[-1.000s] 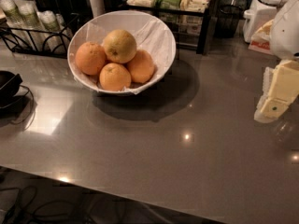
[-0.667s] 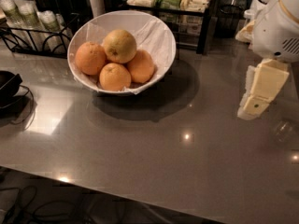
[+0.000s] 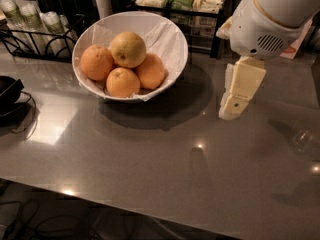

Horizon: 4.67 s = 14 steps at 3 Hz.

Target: Pick orange from white bowl

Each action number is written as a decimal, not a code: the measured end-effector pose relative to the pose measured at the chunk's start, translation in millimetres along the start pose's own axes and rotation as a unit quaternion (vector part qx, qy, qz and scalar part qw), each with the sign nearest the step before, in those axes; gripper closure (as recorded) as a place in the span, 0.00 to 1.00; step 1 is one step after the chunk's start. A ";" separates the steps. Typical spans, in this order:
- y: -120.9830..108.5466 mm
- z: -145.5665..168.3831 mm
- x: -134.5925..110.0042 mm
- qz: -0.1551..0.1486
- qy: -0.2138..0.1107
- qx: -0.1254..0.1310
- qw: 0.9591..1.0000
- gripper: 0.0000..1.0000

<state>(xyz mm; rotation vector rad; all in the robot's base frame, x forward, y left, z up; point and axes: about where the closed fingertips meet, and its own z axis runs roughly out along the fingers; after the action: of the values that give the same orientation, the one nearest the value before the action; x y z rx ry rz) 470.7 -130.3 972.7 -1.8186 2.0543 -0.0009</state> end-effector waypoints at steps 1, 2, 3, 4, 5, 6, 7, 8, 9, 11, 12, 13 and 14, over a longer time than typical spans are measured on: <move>-18.1 18.0 -30.8 -0.004 -0.049 0.009 0.999 0.00; -53.3 34.0 -77.3 0.000 -0.124 0.025 0.992 0.00; -78.8 45.2 -107.5 0.015 -0.179 0.029 0.983 0.00; -78.8 45.3 -107.6 0.015 -0.179 0.029 0.983 0.00; -86.0 64.7 -131.9 0.024 -0.230 0.015 0.973 0.00; -96.9 84.9 -163.8 0.032 -0.281 -0.003 0.959 0.00; -102.2 97.9 -180.8 0.038 -0.308 -0.019 0.951 0.00; -108.1 102.1 -186.1 0.044 -0.318 -0.019 0.947 0.09; -118.2 108.8 -187.3 0.051 -0.322 -0.017 0.945 0.13; -127.6 130.6 -193.3 0.053 -0.313 -0.035 0.948 0.15; -127.2 144.2 -192.3 0.060 -0.309 -0.049 0.948 0.23; -127.6 149.6 -190.1 0.066 -0.309 -0.054 0.947 0.42; -127.6 149.6 -190.1 0.066 -0.309 -0.054 0.947 0.65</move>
Offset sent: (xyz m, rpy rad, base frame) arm 0.1196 0.1216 0.0182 0.4089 -0.1517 0.0715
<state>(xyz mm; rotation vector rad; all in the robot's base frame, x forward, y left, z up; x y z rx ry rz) 650.6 69.5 922.7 -1.4768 1.7287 0.6468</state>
